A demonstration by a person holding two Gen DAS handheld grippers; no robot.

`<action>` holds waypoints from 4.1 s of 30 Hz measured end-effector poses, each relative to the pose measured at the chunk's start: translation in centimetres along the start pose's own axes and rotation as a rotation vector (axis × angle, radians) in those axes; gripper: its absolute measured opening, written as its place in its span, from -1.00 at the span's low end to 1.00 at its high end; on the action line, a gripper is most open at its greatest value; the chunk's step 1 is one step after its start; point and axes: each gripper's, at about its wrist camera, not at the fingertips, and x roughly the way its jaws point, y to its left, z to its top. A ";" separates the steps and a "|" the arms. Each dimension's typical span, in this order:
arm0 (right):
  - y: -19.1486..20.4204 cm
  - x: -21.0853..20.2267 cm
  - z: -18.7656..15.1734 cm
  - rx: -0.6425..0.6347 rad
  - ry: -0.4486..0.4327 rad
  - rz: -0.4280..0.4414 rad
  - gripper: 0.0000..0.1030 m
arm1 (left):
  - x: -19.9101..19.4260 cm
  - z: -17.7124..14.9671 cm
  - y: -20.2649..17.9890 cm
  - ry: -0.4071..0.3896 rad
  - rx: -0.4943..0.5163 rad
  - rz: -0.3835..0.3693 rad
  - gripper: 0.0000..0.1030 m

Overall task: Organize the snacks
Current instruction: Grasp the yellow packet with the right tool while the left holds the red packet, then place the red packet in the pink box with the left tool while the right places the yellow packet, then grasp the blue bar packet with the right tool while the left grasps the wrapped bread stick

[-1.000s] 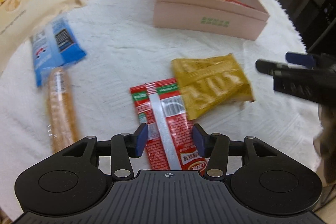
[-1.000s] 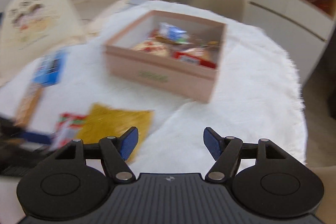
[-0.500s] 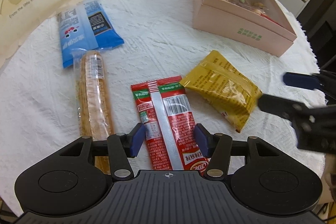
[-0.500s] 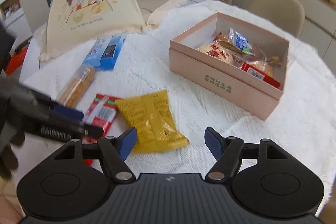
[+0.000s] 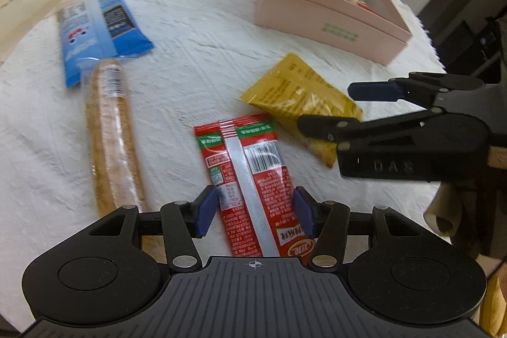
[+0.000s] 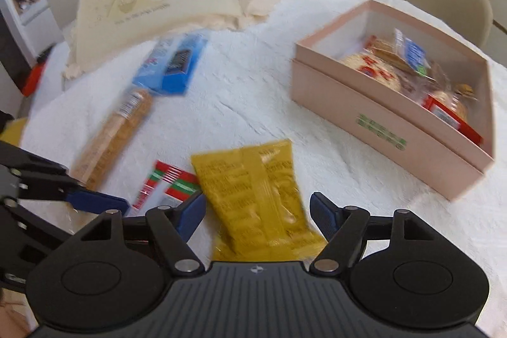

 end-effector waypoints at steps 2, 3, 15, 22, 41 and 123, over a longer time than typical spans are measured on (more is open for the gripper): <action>-1.3 -0.4 -0.7 0.067 -0.003 0.007 0.42 | -0.1 -0.4 -0.2 0.002 0.013 -0.013 0.12; -1.7 -0.6 -1.0 0.090 -0.003 0.012 0.42 | -0.1 -0.6 -0.2 0.000 0.018 -0.006 0.17; 0.1 -0.5 -0.7 0.021 -0.020 -0.029 0.42 | -0.1 -1.1 0.5 -0.011 -0.002 0.039 0.09; 0.2 1.1 0.0 0.047 0.014 -0.040 0.17 | 0.1 -1.0 0.1 -0.010 -0.003 0.053 0.11; -2.6 -6.6 -5.6 0.158 -0.022 -0.088 0.09 | -1.9 -2.4 -2.9 -0.025 0.075 -0.054 -0.09; 10.2 7.2 16.7 -0.105 -0.025 0.042 0.46 | -5.8 0.0 13.5 -0.200 -0.410 0.046 -0.05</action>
